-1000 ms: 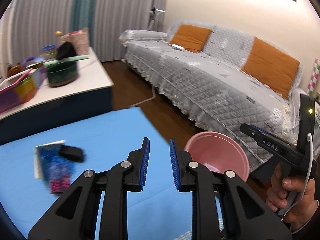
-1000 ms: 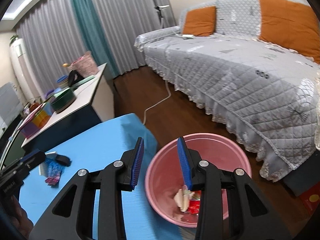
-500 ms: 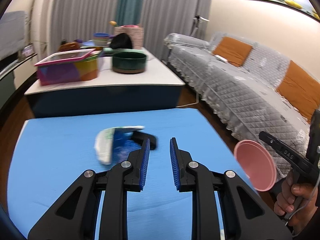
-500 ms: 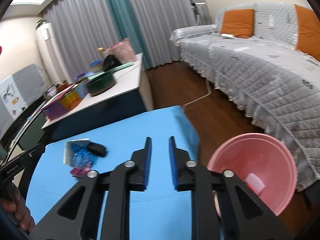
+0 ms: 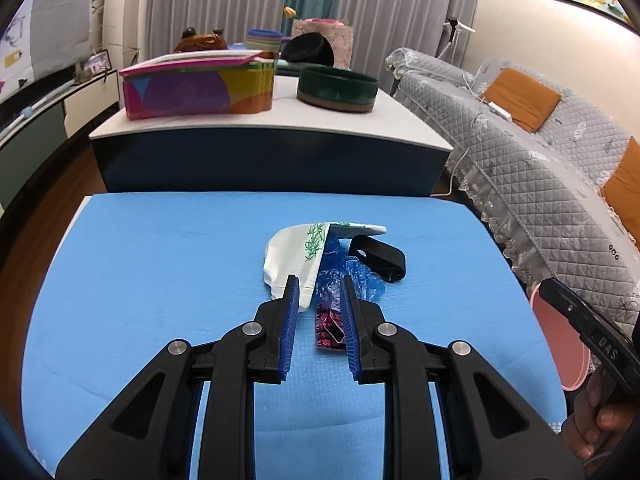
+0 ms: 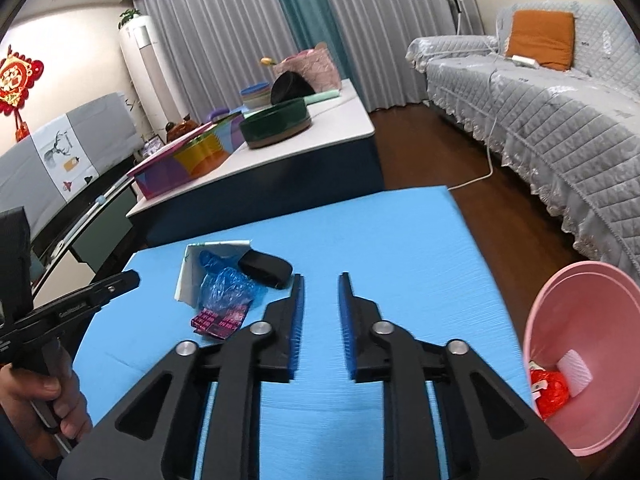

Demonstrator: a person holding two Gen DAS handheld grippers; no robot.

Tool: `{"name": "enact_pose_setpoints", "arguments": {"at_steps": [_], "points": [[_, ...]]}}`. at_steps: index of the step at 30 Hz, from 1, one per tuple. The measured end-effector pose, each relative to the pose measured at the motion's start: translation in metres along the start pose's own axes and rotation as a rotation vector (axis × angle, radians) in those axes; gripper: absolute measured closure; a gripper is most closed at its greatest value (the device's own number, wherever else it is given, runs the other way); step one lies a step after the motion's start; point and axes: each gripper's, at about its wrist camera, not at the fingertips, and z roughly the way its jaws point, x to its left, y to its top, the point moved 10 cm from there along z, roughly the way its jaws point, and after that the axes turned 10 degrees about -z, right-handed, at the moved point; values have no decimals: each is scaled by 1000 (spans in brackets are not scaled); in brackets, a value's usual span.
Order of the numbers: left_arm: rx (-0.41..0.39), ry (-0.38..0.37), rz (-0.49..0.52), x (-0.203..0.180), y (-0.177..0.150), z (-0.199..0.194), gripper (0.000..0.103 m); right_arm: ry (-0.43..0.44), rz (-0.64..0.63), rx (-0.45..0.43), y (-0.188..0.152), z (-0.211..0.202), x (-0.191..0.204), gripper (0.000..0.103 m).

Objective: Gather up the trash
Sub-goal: 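Move both grippers back toward the blue plastic on the table, then grasp the white green-printed bag with the left gripper while the right gripper grasps the blue plastic bag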

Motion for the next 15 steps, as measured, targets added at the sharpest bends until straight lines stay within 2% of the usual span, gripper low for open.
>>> {"name": "enact_pose_setpoints", "arguments": {"at_steps": [6, 15], "points": [[21, 28, 15, -2, 1, 26, 77, 18, -16, 24, -6, 14, 5, 78], [68, 56, 6, 6, 0, 59, 77, 54, -41, 66, -15, 34, 21, 78]]}}
